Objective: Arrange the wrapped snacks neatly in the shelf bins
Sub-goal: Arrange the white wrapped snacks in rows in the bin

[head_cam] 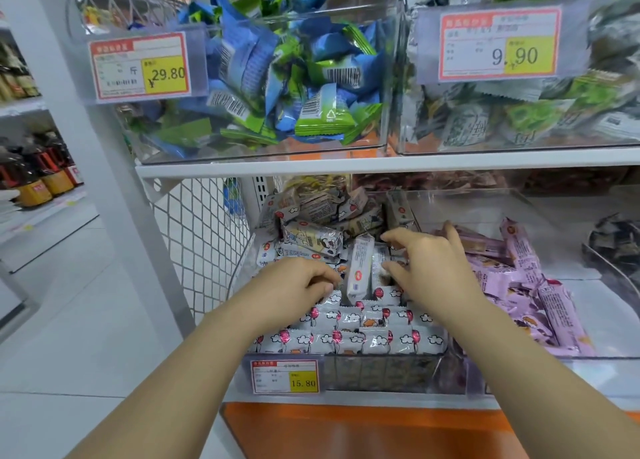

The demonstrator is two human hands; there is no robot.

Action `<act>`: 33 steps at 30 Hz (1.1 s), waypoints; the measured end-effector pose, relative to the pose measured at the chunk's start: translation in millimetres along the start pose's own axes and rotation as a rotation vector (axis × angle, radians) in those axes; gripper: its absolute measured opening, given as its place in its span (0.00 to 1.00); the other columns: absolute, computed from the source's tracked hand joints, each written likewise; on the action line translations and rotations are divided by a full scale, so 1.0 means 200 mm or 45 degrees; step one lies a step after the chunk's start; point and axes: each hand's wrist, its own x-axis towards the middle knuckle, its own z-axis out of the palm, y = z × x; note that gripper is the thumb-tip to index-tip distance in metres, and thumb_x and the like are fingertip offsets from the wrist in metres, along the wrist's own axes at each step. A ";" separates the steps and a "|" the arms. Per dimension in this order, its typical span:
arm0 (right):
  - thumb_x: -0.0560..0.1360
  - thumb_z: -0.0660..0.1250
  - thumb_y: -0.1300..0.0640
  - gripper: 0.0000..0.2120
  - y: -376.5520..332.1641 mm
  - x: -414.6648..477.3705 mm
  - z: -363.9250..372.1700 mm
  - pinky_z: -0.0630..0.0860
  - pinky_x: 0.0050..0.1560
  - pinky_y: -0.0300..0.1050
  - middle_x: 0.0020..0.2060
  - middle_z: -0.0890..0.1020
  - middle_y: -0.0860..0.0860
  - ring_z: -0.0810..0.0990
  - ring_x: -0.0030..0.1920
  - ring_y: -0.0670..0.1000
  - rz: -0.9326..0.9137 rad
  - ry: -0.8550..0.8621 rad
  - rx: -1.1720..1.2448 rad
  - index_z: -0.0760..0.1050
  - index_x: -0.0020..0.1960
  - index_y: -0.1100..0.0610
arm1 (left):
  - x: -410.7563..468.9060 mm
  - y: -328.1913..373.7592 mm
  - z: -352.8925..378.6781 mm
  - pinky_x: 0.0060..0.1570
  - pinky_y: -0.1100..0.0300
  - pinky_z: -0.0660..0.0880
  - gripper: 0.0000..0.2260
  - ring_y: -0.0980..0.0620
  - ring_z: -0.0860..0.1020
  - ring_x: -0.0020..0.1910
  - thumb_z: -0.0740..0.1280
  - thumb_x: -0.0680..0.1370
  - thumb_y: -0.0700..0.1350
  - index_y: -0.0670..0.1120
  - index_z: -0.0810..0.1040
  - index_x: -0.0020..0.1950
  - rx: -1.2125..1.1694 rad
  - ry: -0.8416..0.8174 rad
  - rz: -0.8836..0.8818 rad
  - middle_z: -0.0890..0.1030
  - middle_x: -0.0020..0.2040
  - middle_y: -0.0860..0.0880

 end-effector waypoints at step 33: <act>0.77 0.64 0.59 0.11 0.21 -0.08 -0.14 0.66 0.41 0.21 0.43 0.79 0.38 0.75 0.44 0.36 0.050 -0.004 0.701 0.79 0.56 0.47 | 0.26 0.27 0.08 0.43 0.62 0.70 0.18 0.53 0.71 0.42 0.65 0.73 0.38 0.49 0.76 0.62 0.468 -0.119 0.178 0.74 0.44 0.52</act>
